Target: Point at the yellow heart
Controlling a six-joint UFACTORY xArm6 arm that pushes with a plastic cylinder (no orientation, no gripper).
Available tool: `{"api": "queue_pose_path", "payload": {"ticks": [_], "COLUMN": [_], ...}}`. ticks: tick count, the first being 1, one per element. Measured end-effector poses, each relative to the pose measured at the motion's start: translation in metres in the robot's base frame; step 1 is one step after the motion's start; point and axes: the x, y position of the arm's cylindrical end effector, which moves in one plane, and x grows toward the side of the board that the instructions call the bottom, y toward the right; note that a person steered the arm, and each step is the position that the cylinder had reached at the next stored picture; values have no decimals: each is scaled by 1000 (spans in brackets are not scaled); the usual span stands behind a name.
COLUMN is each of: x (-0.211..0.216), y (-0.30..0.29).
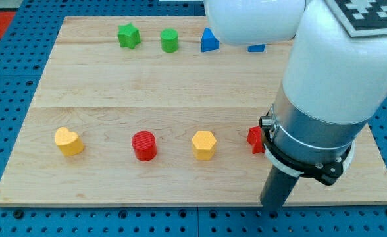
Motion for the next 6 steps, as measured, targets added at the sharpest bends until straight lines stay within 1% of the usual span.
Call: {"api": "queue_pose_path", "payload": {"ticks": [1,2,3,4,5,6], "x": [0,1,1,0,-14,-35], "y": [-6,-38,-83,-158,-239,-308]}}
